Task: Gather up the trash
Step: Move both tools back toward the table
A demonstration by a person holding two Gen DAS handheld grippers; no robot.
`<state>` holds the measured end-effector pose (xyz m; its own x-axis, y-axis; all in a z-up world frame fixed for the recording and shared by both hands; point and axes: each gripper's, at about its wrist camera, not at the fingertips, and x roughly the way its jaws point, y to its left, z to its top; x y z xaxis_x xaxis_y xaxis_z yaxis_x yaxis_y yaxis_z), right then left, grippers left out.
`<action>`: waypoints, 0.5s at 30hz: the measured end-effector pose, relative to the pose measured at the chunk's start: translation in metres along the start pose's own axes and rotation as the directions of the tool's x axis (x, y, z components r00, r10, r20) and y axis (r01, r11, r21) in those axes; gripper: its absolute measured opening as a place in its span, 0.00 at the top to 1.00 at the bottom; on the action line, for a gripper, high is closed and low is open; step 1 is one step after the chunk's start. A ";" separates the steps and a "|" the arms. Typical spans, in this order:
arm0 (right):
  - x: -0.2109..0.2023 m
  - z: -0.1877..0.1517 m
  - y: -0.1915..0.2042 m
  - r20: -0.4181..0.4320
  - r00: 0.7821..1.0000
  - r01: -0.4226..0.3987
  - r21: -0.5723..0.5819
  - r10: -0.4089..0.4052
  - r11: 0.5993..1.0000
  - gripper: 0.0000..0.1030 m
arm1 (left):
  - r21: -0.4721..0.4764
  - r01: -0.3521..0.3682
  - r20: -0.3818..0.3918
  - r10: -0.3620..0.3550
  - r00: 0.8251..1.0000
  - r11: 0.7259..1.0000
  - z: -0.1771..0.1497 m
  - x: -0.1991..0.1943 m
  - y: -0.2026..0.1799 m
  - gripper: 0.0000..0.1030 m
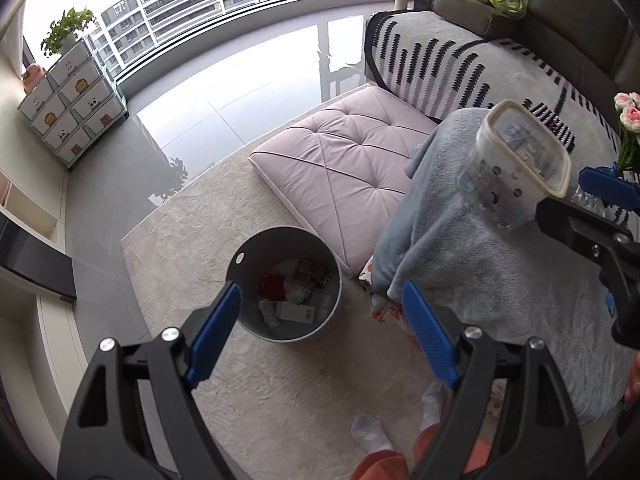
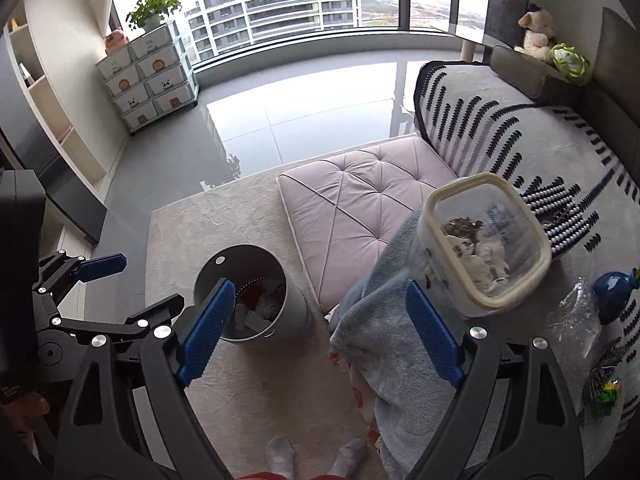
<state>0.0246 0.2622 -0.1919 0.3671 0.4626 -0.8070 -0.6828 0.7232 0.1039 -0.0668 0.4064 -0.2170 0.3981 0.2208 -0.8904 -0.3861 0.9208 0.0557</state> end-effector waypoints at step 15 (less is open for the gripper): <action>-0.154 -0.053 -0.160 0.042 0.972 0.217 0.233 -0.233 0.948 0.18 | 0.283 0.188 0.028 -0.204 0.979 0.941 0.024 -0.077 -0.192 0.20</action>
<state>0.0437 0.0479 -0.1155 0.5422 0.3023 -0.7840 -0.4201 0.9056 0.0586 -0.0035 0.2200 -0.1488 0.4914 0.0374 -0.8701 -0.0532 0.9985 0.0129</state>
